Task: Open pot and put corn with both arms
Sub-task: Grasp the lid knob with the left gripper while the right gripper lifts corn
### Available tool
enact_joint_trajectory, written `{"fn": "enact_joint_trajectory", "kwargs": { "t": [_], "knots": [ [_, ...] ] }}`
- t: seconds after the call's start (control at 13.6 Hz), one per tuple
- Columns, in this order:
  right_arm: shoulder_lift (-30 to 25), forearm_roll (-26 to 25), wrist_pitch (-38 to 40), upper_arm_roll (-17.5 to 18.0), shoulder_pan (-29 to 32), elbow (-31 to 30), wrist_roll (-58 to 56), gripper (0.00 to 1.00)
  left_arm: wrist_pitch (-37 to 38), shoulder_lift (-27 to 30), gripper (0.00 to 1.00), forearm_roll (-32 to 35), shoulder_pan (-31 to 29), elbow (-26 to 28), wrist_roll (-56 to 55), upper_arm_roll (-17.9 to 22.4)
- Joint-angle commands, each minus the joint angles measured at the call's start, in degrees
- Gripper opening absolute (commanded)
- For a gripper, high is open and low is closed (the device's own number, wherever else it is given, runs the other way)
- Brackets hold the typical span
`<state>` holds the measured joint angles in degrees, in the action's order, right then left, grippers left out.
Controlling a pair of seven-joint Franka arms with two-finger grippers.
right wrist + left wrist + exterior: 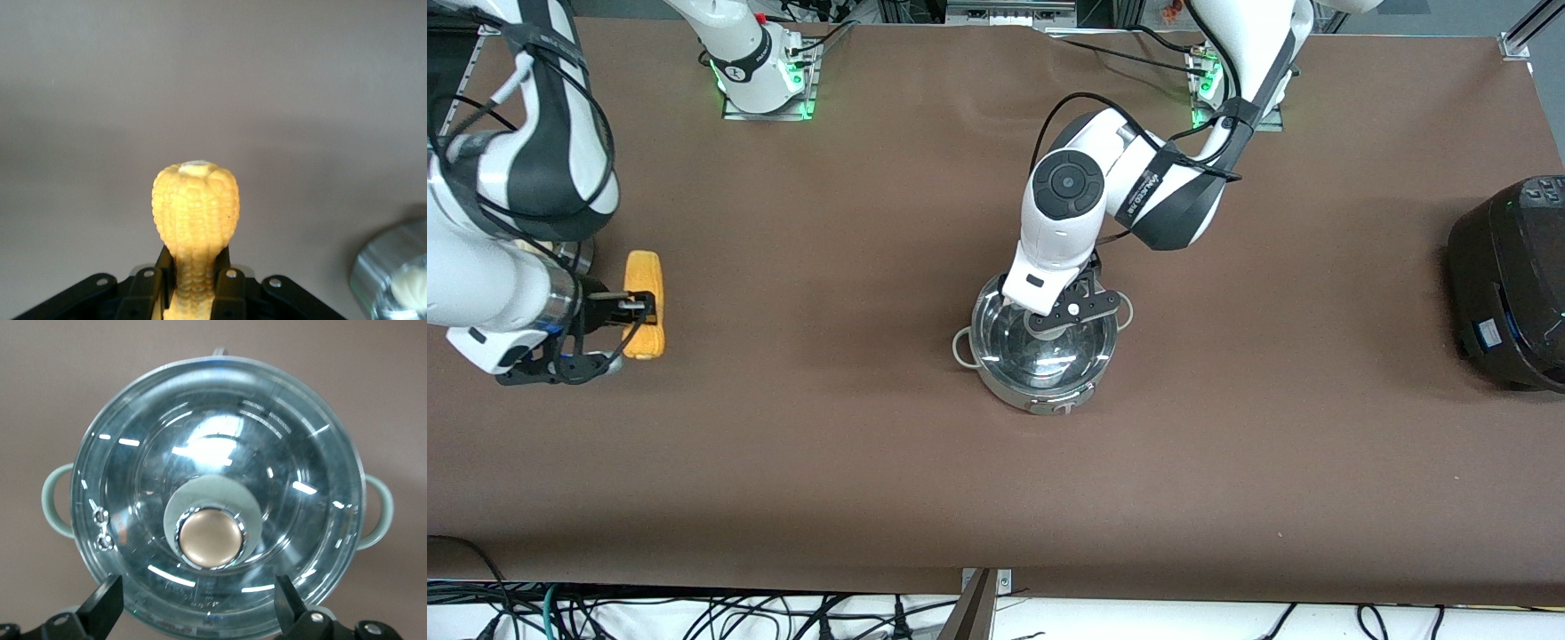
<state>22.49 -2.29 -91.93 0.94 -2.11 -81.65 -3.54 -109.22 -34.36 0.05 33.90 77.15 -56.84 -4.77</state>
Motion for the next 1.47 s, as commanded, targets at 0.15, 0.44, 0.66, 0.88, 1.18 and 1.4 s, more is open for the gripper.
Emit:
{"fn": "enact_joint_trajectory", "kwargs": {
  "t": [0.15, 0.44, 0.66, 0.88, 1.18, 1.4],
  "knots": [
    [0.9, -0.4, 9.7, 0.4, 0.2, 9.2, -1.2, 0.18, 0.8, -2.5, 0.99, 4.8, 0.6, -3.8, -0.5, 0.7],
    [1.1, -0.3, 9.8, 1.3, -1.1, 11.0, -0.7, 0.12, -2.8, -3.7, 1.00, 5.8, 0.6, -3.8, -0.6, 0.6],
    [1.1, -0.3, 9.8, 1.3, -2.5, 11.0, -0.5, 0.09, -3.6, -3.9, 1.00, 5.9, 0.4, -3.6, -0.4, 0.5],
    [1.1, 0.1, 10.2, 1.3, -2.6, 11.4, -0.4, 0.06, -4.3, -4.3, 0.99, 7.9, 0.1, -3.4, -0.3, 0.1],
    [1.1, 3.2, 10.9, 1.3, -3.7, 11.7, 4.8, 0.06, -4.4, -4.6, 0.72, 7.7, 0.0, -3.2, -0.2, 0.0],
    [1.0, 4.0, 10.9, 1.3, -4.5, 11.7, 6.4, 0.06, -4.4, -4.6, 0.56, 7.4, 0.0, -3.1, -0.3, 0.0]
  ]
}}
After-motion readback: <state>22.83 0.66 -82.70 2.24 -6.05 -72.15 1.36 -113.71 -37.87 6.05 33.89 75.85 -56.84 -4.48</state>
